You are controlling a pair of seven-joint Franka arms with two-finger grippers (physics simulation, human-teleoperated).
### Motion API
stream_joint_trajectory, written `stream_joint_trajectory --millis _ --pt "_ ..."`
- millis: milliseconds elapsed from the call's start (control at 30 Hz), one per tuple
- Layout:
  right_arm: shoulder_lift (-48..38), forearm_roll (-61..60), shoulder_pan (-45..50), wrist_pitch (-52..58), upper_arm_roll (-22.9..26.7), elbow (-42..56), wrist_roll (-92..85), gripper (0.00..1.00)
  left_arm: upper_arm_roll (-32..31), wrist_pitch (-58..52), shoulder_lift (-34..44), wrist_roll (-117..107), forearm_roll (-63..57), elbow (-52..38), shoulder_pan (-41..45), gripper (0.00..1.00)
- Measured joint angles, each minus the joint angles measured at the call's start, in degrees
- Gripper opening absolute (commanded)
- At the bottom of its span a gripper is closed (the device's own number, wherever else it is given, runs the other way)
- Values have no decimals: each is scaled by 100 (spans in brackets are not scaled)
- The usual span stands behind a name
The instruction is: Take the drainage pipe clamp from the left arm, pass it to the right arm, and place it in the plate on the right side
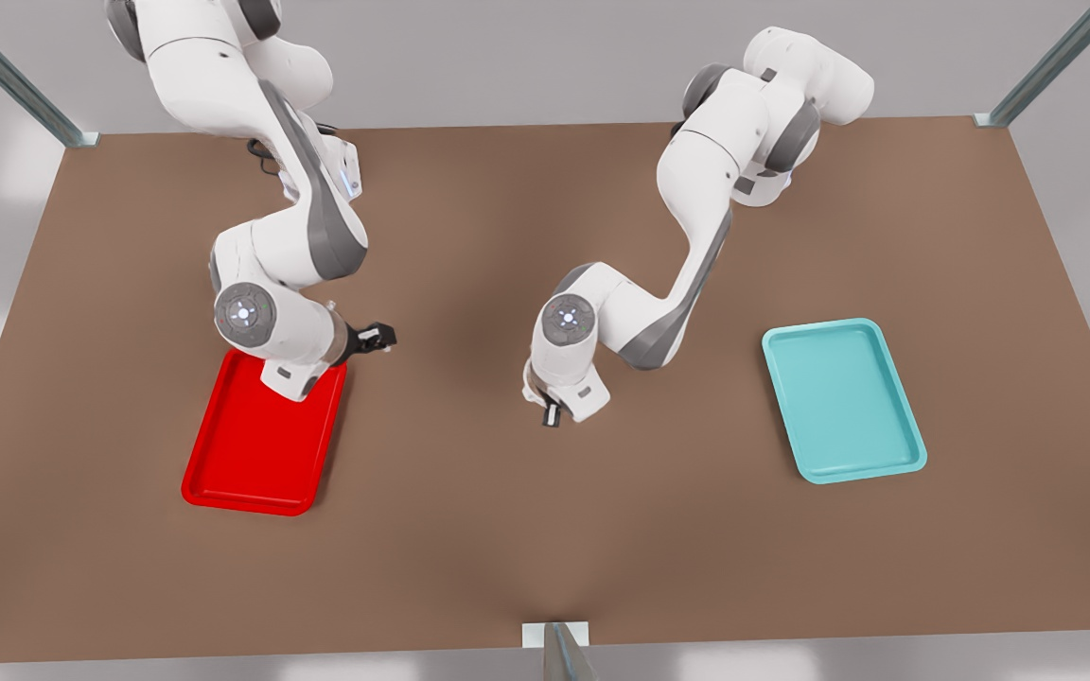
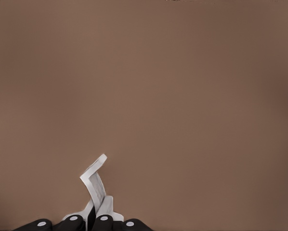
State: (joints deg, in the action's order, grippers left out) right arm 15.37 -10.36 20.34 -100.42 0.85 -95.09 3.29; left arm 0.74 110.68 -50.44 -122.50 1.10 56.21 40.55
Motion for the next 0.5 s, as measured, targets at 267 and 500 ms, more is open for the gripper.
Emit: stream_joint_trajectory --millis 267,500 --pt "596 -276 656 -1623 -6 -1 412 100 -99 71 -56 -1280 19 -2 -23 21" --pt "842 -315 1060 -2493 -6 -12 647 100 -190 255 -89 -2028 24 -1 -19 21"
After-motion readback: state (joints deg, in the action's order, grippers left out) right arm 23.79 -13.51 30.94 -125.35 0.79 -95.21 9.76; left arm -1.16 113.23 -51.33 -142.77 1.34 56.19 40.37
